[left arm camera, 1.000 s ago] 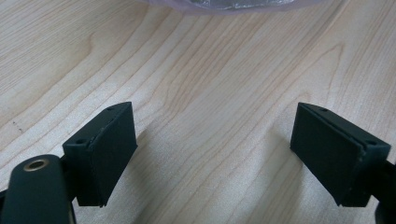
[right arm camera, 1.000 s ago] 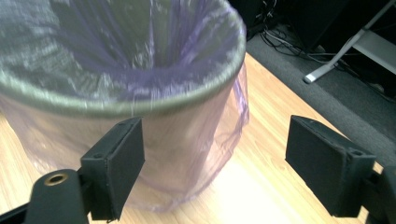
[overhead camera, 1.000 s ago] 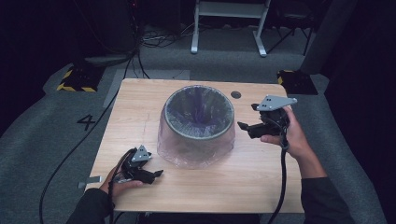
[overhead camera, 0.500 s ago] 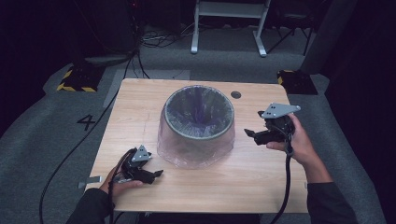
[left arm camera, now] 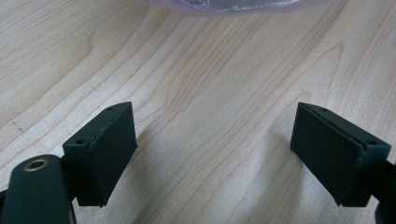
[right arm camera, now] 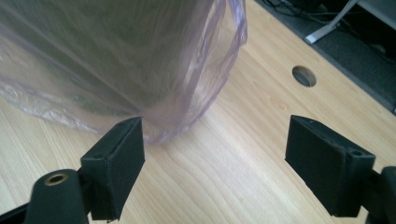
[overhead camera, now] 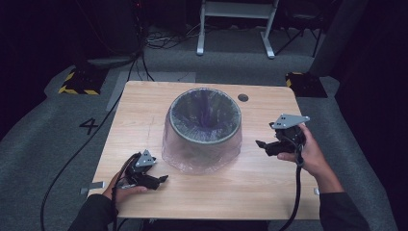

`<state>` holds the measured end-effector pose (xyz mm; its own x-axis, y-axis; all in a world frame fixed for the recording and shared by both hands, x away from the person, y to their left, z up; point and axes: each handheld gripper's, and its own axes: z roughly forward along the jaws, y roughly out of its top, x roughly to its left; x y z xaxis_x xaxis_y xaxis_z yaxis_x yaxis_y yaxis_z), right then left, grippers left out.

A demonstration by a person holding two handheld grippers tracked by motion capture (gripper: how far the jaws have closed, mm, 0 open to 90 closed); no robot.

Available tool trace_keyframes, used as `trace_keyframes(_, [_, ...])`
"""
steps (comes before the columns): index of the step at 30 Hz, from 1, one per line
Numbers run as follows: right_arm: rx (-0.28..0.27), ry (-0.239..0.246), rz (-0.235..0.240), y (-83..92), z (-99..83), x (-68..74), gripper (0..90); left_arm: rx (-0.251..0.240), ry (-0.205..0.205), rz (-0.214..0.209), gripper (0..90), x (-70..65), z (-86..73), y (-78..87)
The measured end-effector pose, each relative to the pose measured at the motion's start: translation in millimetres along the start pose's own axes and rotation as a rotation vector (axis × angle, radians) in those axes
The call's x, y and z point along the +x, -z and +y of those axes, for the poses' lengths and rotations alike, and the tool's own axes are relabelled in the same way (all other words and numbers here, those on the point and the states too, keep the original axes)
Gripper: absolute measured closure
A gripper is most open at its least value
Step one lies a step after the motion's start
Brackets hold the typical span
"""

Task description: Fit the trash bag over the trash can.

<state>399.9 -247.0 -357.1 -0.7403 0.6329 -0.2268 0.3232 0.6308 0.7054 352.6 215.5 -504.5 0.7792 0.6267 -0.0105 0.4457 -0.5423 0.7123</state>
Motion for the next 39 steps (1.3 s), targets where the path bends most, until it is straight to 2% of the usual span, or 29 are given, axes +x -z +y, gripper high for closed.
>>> trace_keyframes(27, [0.098,-0.046,0.033,-26.2,-47.1,10.0,20.0,0.0,0.0,0.0,14.0,0.0,0.0,0.0])
trace_keyframes(30, [0.119,-0.037,0.024,-29.8,-51.6,11.6,19.9,0.0,0.0,0.0,14.0,0.0,0.0,0.0])
trace_keyframes(34, [0.162,0.019,-0.018,-33.9,-55.6,16.6,19.2,0.0,0.0,0.0,14.0,0.0,0.0,0.0])
trace_keyframes(39, [0.19,0.028,-0.022,-39.9,-61.6,22.8,19.0,0.0,0.0,0.0,14.0,0.0,0.0,0.0])
